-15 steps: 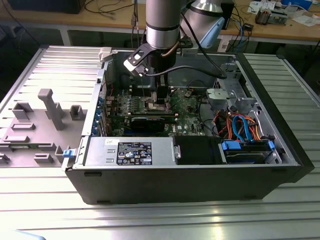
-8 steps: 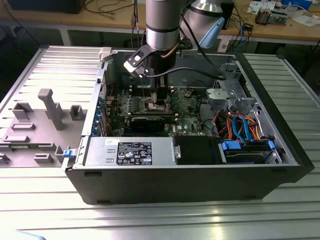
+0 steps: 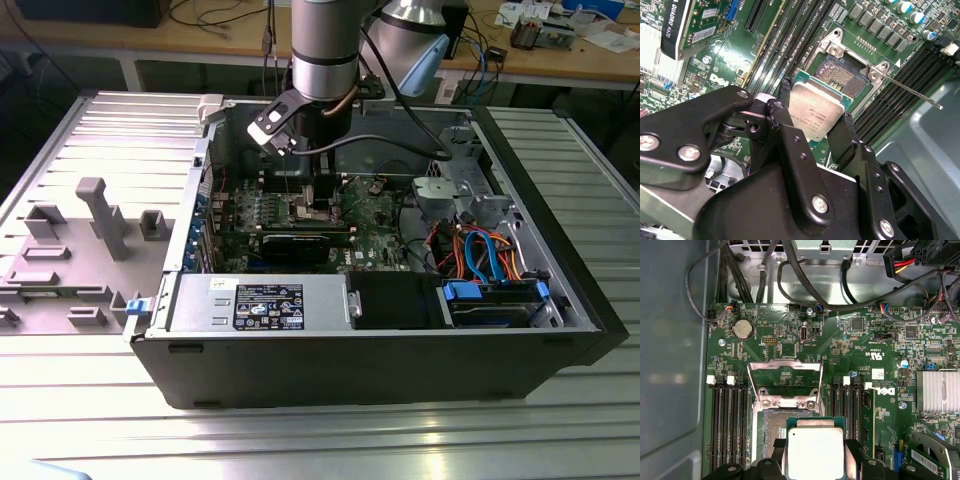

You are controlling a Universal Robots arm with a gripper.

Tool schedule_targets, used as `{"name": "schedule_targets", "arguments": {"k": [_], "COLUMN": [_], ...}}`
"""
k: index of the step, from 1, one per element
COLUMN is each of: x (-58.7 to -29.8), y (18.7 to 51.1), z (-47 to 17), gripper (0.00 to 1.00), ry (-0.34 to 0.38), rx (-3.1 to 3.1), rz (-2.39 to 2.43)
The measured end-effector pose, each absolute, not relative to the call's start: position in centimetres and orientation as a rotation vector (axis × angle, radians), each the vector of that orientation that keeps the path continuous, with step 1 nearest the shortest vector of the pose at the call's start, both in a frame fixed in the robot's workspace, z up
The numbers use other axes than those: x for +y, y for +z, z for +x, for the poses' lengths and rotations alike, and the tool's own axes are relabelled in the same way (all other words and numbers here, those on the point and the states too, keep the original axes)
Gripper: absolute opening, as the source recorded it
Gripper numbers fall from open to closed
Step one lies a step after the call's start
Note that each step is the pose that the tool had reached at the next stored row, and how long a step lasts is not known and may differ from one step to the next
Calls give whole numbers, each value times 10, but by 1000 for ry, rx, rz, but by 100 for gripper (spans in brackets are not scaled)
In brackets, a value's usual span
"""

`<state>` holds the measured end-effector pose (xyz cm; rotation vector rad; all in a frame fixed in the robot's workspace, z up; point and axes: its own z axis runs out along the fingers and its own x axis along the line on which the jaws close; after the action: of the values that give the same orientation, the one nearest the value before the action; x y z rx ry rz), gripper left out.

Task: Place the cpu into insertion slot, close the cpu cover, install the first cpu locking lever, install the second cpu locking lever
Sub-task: 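Place the cpu into insertion slot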

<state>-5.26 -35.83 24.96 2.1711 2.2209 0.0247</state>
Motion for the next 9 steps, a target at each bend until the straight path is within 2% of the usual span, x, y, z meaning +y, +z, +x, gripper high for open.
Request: {"name": "schedule_targets", "arguments": {"k": [9], "x": [-358], "y": [250], "z": [-53], "gripper": [55], "ry": [36], "rx": [2226], "rz": [2176]}}
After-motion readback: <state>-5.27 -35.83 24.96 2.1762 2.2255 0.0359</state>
